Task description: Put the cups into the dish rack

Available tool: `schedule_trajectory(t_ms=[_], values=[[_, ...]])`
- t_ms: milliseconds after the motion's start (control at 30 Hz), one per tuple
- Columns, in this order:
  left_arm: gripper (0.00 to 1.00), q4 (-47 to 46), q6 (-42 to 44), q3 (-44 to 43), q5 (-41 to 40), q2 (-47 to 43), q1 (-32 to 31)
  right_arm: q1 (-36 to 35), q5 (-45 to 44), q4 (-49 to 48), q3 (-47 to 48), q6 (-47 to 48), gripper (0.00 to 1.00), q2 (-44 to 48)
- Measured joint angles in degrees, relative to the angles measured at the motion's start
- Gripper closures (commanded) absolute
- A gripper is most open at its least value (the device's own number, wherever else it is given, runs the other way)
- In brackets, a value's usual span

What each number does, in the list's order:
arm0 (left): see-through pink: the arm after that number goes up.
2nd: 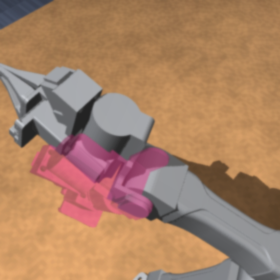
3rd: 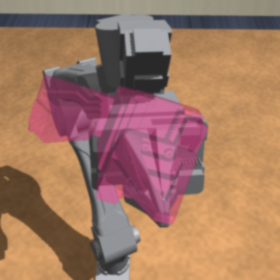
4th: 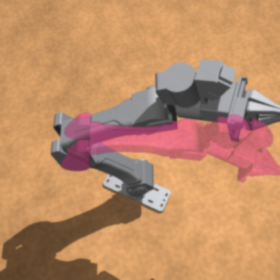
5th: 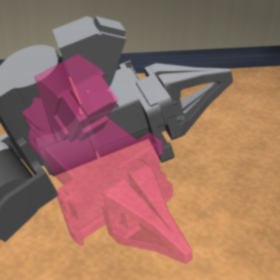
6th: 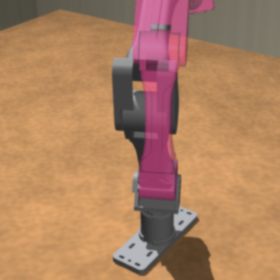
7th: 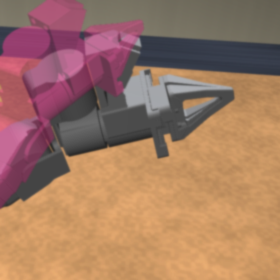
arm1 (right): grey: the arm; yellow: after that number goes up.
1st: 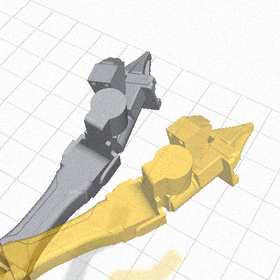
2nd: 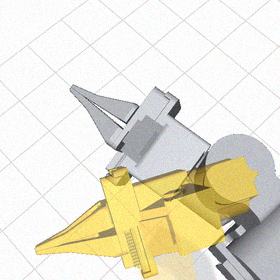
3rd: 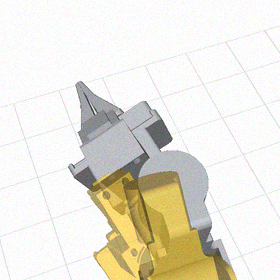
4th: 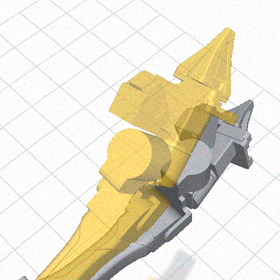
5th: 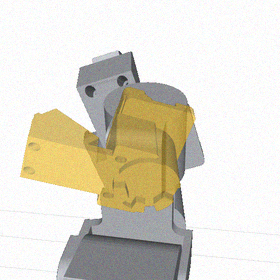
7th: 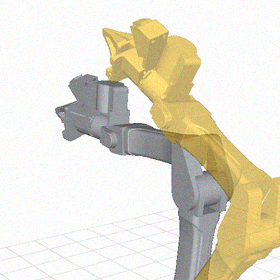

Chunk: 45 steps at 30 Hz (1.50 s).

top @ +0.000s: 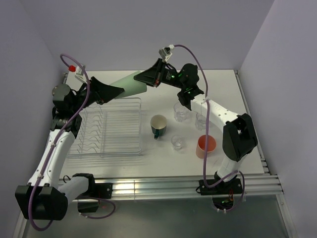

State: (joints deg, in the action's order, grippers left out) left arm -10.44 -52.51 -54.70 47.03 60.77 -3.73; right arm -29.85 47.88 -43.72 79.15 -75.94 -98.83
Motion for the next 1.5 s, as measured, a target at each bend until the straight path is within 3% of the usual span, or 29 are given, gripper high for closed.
schedule_trajectory(t_ms=[133, 233, 800, 1167, 1500], values=[[1.00, 3.8, 1.8, -1.2, -0.4, -0.9, -0.1, 0.0, -2.3, 2.9, -0.1, 3.4, 0.50, 0.0], [1.00, 7.0, 3.5, -2.5, -1.5, -1.5, -0.1, 0.0, -3.9, 5.9, -0.5, 6.1, 0.46, 0.7], [1.00, 22.7, 11.6, -9.6, -9.0, -3.0, -0.1, 2.2, -17.2, 21.3, -4.9, 16.8, 0.43, 7.0], [1.00, 38.3, 18.4, -18.8, -24.2, -0.5, -0.1, 3.0, -31.6, 37.0, -4.1, 28.0, 0.43, 12.2], [1.00, 48.8, 22.9, -20.3, -40.0, 6.8, -2.2, 3.0, -40.4, 46.1, -3.3, 35.7, 0.42, 12.2]])
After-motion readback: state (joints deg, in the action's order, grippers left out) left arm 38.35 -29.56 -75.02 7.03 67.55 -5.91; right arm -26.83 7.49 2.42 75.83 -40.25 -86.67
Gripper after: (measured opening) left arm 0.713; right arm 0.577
